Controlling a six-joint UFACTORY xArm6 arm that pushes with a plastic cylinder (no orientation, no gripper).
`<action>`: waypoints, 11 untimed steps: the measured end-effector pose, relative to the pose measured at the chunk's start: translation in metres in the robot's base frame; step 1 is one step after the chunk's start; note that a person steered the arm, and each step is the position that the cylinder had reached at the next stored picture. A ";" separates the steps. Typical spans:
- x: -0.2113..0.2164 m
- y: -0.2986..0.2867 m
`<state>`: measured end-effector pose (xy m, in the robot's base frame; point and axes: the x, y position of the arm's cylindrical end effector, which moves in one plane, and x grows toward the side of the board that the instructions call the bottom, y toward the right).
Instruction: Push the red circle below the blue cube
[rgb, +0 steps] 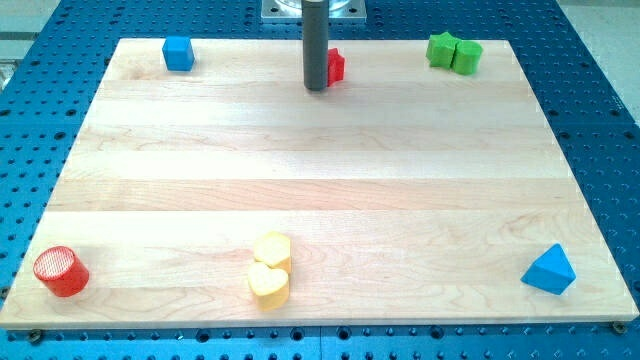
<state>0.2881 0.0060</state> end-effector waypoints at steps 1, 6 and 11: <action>-0.001 0.002; 0.088 -0.110; 0.328 -0.279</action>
